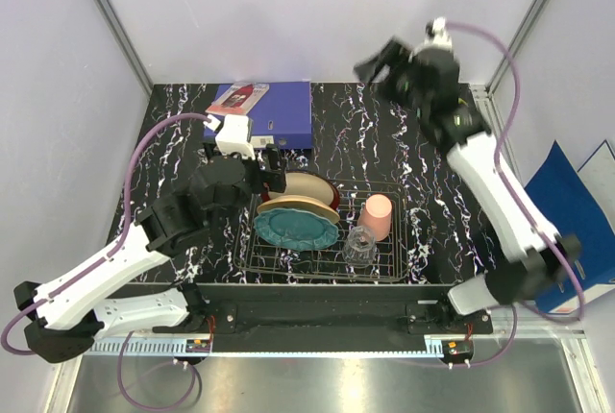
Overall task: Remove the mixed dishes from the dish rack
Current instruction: Pick up the cup from the dish rack.
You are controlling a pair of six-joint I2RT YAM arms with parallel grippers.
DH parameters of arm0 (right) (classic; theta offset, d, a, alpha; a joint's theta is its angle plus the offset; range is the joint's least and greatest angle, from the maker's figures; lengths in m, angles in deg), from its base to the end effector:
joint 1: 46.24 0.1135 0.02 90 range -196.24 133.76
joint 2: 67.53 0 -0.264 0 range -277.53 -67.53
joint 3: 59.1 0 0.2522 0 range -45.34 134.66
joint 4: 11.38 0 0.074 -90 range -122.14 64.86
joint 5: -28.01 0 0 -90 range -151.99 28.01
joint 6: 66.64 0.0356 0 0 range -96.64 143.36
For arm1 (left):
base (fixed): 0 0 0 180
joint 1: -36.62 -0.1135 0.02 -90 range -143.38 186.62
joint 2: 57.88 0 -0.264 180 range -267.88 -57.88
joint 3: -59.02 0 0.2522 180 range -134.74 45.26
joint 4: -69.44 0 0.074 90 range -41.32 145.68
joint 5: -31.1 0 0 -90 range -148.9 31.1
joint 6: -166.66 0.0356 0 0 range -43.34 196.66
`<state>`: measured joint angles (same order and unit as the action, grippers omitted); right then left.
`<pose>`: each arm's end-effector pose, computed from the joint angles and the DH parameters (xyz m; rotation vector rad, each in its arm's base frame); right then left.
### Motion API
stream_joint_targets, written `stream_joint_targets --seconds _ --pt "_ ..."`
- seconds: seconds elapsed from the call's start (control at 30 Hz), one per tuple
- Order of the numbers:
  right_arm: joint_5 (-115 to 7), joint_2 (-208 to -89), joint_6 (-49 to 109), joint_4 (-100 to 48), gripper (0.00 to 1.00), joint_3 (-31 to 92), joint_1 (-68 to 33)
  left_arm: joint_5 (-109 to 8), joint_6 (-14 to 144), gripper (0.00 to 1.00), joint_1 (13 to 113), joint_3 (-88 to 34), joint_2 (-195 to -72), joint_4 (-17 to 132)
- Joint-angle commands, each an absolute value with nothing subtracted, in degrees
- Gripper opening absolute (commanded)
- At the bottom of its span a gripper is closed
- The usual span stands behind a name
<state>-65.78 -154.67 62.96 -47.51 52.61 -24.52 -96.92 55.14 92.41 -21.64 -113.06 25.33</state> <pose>0.3200 0.1249 0.4601 0.3328 1.7978 0.7086 0.1270 -0.1478 0.4061 0.1037 1.8341 -0.3202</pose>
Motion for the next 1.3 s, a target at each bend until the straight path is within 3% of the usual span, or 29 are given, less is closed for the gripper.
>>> stream_joint_targets --seconds 0.0,0.13,0.27,0.4,0.73,1.27 --pt "-74.5 -142.1 59.3 -43.0 0.79 32.4 -20.5 -95.4 53.3 0.99 91.4 -19.8 -111.7 25.3" --pt "-81.3 -134.6 55.5 -47.4 0.78 21.9 -11.7 -95.5 52.4 0.99 90.9 -17.8 -112.5 24.0" --pt "-87.3 -130.4 55.4 -58.4 0.78 19.6 -4.4 -95.3 50.6 0.99 90.4 -16.6 -113.3 23.6" --pt "-91.2 -128.8 59.1 -65.2 0.85 17.0 -0.2 -94.8 49.8 0.99 90.3 -16.1 -114.0 23.9" --pt "-95.7 -127.6 62.6 -72.1 0.9 12.2 1.1 -93.3 50.0 0.99 90.3 -16.9 -115.8 23.9" --pt "-90.8 -132.6 62.2 -63.6 0.9 8.3 1.8 -91.9 49.1 0.99 90.3 -15.7 -116.2 24.1"
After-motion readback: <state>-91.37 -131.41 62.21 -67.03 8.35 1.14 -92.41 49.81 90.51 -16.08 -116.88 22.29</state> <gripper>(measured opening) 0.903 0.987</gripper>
